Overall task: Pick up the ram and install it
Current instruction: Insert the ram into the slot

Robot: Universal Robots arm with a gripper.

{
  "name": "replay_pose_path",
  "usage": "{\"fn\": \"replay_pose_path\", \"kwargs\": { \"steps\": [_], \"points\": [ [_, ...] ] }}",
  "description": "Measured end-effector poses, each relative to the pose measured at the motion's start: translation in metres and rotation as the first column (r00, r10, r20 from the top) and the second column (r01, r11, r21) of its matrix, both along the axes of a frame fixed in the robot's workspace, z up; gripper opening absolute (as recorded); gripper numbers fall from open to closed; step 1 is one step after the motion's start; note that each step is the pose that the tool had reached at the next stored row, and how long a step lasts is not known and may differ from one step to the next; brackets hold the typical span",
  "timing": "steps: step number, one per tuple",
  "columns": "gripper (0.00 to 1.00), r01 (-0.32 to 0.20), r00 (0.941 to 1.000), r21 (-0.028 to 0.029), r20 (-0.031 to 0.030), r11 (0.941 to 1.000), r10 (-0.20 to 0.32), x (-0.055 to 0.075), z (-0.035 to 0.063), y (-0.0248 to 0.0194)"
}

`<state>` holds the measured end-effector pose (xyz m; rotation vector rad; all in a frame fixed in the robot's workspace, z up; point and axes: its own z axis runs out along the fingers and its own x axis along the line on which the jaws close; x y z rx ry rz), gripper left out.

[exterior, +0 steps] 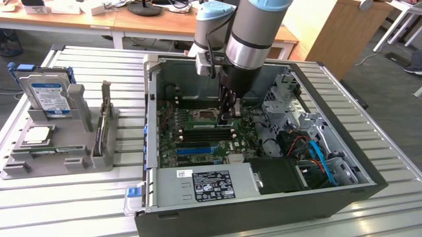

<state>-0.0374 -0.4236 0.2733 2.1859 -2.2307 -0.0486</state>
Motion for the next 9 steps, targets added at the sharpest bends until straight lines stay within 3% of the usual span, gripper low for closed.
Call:
{"fn": "replay_pose_path", "kwargs": {
  "steps": [9],
  "points": [
    [0.11, 0.000, 1.0000, 0.0001, 0.0001, 1.0000, 0.000, 0.0000, -0.0057, 0.0011]
  ]
}}
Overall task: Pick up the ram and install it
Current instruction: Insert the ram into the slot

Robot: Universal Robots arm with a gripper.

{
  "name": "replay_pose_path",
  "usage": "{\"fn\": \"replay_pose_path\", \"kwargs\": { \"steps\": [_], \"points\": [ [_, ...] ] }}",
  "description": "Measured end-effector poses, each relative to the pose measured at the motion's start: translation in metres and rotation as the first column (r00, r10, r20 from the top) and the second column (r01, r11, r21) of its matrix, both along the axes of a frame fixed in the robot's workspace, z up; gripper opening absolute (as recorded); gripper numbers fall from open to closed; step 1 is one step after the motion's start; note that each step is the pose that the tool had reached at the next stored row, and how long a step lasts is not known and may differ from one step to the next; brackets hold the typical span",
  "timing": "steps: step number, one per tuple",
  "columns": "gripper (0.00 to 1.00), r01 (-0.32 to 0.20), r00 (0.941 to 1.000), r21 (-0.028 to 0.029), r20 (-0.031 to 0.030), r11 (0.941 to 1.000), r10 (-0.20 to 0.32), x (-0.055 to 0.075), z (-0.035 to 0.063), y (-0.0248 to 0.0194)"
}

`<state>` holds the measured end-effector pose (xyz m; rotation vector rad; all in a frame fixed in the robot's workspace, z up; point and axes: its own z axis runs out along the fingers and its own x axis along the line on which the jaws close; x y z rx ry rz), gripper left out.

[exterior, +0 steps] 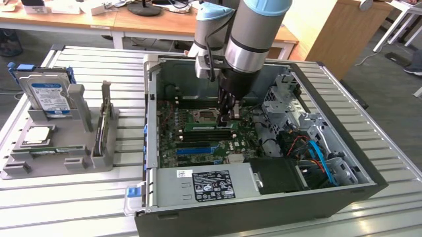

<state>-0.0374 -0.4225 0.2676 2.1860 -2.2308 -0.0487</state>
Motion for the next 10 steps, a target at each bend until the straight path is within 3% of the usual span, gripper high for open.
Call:
{"fn": "replay_pose_path", "kwargs": {
  "steps": [6, 10],
  "points": [
    [0.11, 0.000, 1.0000, -0.0002, -0.0001, 1.0000, 0.000, 0.0004, -0.0021, 0.0079],
    [0.11, 0.000, 1.0000, -0.0002, 0.0000, 1.0000, 0.000, 0.0005, -0.0022, 0.0082]
  ]
}}
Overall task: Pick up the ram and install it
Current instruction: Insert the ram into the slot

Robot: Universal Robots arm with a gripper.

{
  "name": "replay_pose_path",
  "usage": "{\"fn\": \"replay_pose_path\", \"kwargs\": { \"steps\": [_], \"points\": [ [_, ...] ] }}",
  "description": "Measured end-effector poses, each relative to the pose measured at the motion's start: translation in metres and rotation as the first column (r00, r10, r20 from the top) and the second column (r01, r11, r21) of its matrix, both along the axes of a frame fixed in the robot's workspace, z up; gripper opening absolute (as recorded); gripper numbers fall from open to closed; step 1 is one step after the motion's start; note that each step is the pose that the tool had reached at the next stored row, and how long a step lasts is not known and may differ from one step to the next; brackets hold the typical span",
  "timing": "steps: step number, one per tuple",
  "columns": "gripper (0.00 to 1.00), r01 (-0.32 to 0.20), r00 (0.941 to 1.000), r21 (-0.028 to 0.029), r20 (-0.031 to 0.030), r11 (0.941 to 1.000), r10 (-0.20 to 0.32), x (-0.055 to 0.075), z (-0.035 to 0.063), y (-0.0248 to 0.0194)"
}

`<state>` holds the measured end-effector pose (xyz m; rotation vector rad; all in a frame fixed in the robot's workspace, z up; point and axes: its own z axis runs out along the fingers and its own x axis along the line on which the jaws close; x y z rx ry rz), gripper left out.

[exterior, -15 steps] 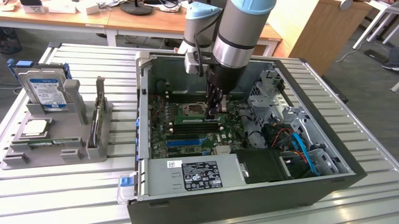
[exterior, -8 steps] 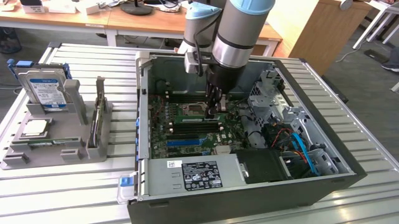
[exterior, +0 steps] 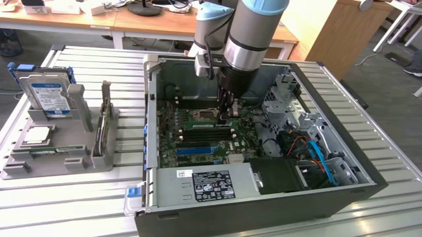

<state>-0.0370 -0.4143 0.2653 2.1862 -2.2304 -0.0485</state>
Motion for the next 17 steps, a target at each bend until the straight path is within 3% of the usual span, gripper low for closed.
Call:
{"fn": "replay_pose_path", "kwargs": {
  "steps": [9, 17],
  "points": [
    [0.11, 0.000, 1.0000, 0.0001, 0.0001, 1.0000, 0.000, 0.000, -0.0112, 0.0000],
    [0.11, 0.000, 1.0000, 0.0002, 0.0004, 1.0000, 0.000, 0.000, -0.0147, 0.0000]
  ]
}}
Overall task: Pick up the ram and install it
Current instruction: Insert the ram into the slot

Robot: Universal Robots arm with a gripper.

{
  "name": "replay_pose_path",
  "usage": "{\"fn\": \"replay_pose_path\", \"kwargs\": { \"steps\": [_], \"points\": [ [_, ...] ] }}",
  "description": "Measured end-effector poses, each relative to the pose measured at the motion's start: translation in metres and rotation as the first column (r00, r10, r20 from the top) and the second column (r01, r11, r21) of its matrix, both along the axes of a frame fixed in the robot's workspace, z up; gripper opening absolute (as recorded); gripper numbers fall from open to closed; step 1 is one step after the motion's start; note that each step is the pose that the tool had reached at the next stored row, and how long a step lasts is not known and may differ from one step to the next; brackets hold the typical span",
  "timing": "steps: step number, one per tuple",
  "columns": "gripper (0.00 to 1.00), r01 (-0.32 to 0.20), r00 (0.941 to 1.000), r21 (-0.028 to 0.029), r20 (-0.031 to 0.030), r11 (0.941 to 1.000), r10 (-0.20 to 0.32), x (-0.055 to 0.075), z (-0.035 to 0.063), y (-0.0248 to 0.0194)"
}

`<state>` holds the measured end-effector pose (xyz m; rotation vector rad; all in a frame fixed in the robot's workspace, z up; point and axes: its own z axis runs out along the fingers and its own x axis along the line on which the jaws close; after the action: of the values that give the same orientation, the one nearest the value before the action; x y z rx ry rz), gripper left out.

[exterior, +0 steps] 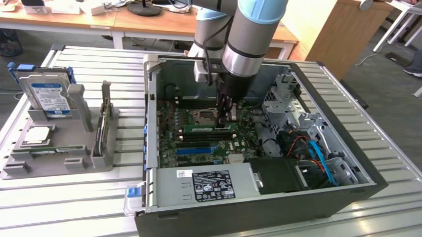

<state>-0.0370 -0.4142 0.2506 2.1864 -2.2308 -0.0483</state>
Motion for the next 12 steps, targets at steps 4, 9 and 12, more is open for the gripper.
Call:
{"fn": "replay_pose_path", "kwargs": {
  "steps": [4, 9, 12],
  "points": [
    [0.11, 0.000, 1.0000, -0.0003, 0.0000, 1.0000, 0.000, 0.0000, -0.0015, 0.0000],
    [0.11, 0.000, 1.0000, -0.0002, 0.0001, 1.0000, 0.000, 0.0009, -0.0016, 0.0000],
    [0.11, 0.000, 1.0000, -0.0001, 0.0001, 1.0000, 0.000, 0.0013, -0.0016, 0.0000]
  ]
}}
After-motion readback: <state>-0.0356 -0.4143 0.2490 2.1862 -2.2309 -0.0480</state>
